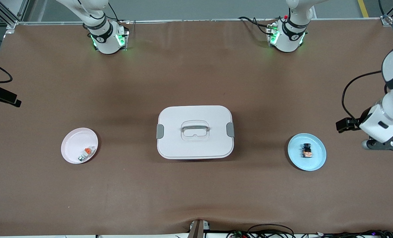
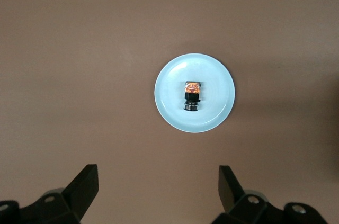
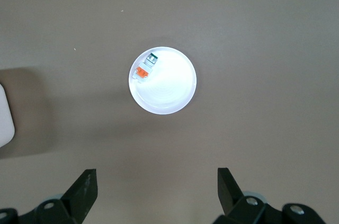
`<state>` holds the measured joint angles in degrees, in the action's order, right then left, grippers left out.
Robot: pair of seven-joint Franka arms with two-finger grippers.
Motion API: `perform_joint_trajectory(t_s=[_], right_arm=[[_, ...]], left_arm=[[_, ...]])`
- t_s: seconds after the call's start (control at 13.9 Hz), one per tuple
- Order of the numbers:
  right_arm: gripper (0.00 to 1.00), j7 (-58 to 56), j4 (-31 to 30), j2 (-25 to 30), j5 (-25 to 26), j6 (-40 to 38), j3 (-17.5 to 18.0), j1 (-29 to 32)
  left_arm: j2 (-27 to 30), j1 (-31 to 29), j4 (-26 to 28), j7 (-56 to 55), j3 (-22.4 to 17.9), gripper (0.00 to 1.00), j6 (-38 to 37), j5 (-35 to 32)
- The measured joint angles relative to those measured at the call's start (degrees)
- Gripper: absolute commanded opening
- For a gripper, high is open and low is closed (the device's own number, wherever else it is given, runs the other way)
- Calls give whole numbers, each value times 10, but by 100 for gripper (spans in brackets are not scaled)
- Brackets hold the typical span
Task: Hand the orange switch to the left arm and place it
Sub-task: 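Open the left gripper and lift it away from the plate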
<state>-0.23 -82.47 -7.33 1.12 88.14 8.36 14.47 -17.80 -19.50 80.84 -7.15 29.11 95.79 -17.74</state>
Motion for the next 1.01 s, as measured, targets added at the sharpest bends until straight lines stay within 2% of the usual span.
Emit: perform_joint_trajectory(t_s=[0.43,0.72,1.01], right_arm=[[100,-29,-20,35,-9,13,2,-17],[100,-30,-74,75,-14,44,-34,-55],[100,-30,-78,78,-17,46,-41,-61]], left_arm=[[83,2,-1,0,16,100,-71,22],[100,2,-1,0,16,100,-89,36],[105,2,-1,0,19,100,-102,38]])
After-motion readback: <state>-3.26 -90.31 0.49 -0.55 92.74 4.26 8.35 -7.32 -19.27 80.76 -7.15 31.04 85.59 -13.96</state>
